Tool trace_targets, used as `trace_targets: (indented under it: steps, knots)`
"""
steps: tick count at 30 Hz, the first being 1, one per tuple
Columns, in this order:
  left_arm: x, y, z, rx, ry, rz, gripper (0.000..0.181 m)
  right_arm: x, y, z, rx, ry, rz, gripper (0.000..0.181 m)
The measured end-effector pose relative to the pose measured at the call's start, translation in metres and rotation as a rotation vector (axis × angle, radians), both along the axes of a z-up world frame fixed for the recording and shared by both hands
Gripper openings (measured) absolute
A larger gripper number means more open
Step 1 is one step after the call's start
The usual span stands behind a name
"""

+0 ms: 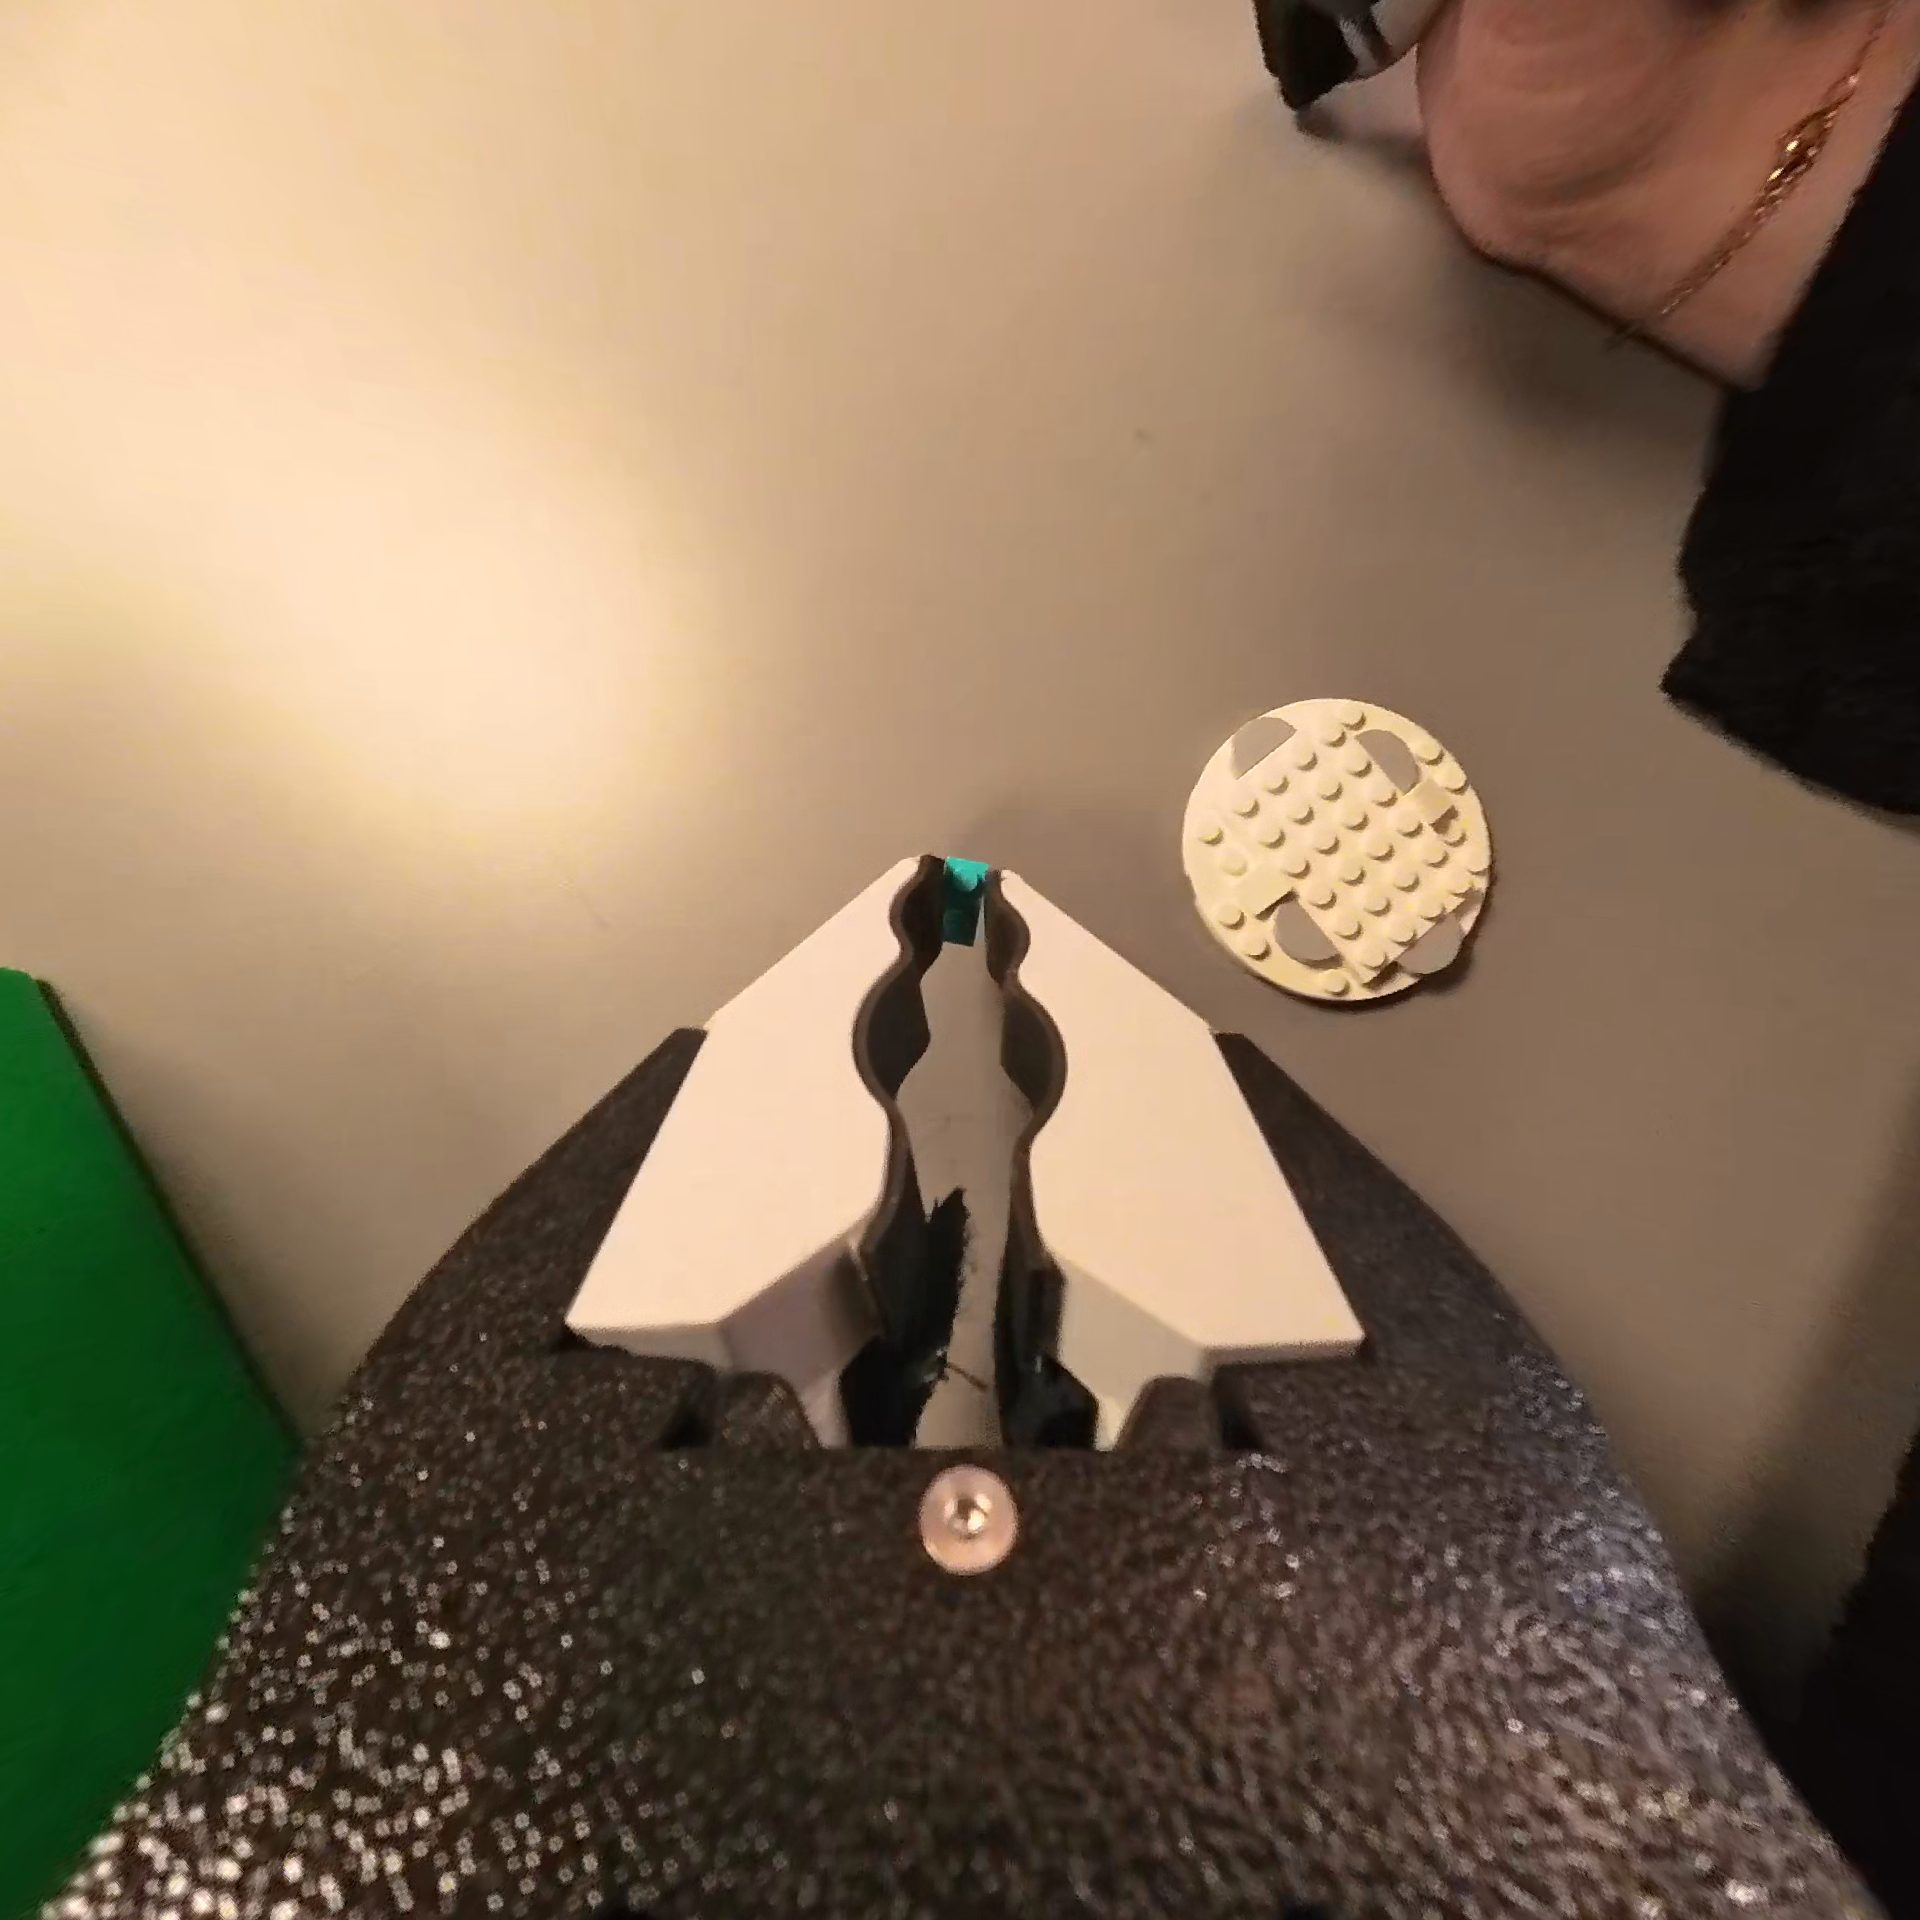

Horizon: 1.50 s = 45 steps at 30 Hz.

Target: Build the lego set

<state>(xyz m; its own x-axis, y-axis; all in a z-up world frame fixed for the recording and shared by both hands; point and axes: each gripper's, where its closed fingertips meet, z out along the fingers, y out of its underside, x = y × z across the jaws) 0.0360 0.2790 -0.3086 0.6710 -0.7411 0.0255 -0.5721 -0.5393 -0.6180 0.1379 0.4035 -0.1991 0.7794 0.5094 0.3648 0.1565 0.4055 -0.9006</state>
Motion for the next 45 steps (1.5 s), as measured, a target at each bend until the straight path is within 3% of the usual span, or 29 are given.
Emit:
trace_targets:
  steps: [1,12,19,24,27,29,34,45]
  knots:
    - [-0.001,0.0,0.0,-0.003,0.0,0.002,0.005,0.001,0.0,0.0,0.0,0.001,-0.004,0.021]
    - [0.0,-0.002,0.0,-0.023,-0.023,0.005,0.019,0.002,0.002,0.0,-0.001,0.001,-0.009,0.02]
    - [-0.002,-0.014,0.049,0.055,-0.141,-0.027,0.018,0.002,0.002,0.0,0.002,-0.003,-0.011,0.02]
    - [-0.052,-0.033,0.124,0.168,-0.328,0.035,0.018,0.004,0.003,0.0,0.001,-0.001,-0.021,0.02]
    - [-0.111,-0.033,0.158,0.286,-0.378,0.168,0.016,0.005,0.004,0.0,0.0,0.001,-0.03,0.02]
    - [-0.159,-0.027,0.166,0.358,-0.376,0.303,0.014,0.006,0.005,0.0,0.002,-0.002,-0.036,0.02]
    - [-0.227,-0.032,0.153,0.357,-0.449,0.498,0.015,0.008,0.007,-0.001,0.008,-0.016,-0.065,0.02]
    - [-0.279,-0.032,0.101,0.248,-0.33,0.592,0.013,0.007,0.01,-0.005,0.017,-0.071,-0.108,0.02]
